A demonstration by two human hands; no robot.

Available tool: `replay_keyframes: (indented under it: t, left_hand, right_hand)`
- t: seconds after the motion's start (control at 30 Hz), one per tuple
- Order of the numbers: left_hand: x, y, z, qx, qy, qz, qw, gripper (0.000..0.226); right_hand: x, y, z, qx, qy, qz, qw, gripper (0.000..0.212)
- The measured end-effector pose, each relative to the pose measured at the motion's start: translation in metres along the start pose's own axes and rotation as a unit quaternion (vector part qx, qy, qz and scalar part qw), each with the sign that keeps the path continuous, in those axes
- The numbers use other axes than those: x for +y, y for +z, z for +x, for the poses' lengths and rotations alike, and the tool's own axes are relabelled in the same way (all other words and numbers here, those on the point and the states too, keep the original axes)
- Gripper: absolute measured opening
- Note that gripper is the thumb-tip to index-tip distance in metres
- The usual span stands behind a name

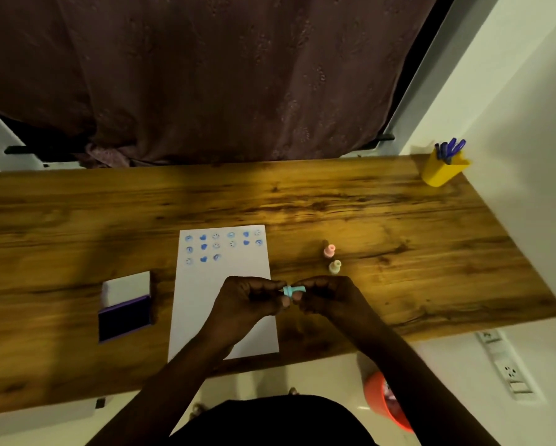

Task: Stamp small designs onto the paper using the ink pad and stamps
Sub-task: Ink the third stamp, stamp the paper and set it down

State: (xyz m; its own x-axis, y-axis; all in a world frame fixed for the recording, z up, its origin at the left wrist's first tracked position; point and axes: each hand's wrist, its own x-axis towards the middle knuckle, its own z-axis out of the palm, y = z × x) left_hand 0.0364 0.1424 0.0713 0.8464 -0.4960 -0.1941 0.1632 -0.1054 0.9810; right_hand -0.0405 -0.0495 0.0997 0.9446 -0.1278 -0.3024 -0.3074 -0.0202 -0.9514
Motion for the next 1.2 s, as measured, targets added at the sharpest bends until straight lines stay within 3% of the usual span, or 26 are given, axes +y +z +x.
replay_keyframes:
  t: [0.33,0.43,0.5,0.6,0.7,0.97,1.2]
  left_hand:
    - [-0.010,0.037,0.006,-0.014,0.030,0.016,0.999,0.040]
    - [-0.016,0.046,0.009,-0.018,-0.013,0.000,1.000,0.050]
    - [-0.016,0.051,0.013,-0.005,-0.057,-0.004,0.998,0.052]
    - [-0.015,0.054,0.018,0.025,-0.077,0.047,0.996,0.036]
    - [-0.014,0.054,0.020,0.044,-0.086,0.057,0.994,0.027]
    - [-0.013,0.059,0.019,0.080,-0.086,0.054,0.992,0.023]
    - [-0.012,0.065,0.017,0.088,-0.079,0.073,0.990,0.024]
  right_hand:
    - [0.015,-0.036,-0.008,0.004,0.027,-0.016,0.999,0.013]
    - [0.021,-0.051,-0.006,0.022,0.026,-0.037,0.999,0.012]
    - [0.028,-0.062,0.000,0.077,0.027,-0.125,0.989,0.011]
    - [0.043,-0.079,0.012,0.153,-0.001,-0.346,0.926,0.020]
    - [0.057,-0.088,0.023,0.174,-0.020,-0.405,0.897,0.020]
    - [0.072,-0.095,0.042,0.149,-0.011,-0.440,0.885,0.015]
    - [0.072,-0.094,0.043,0.104,-0.016,-0.457,0.883,0.022]
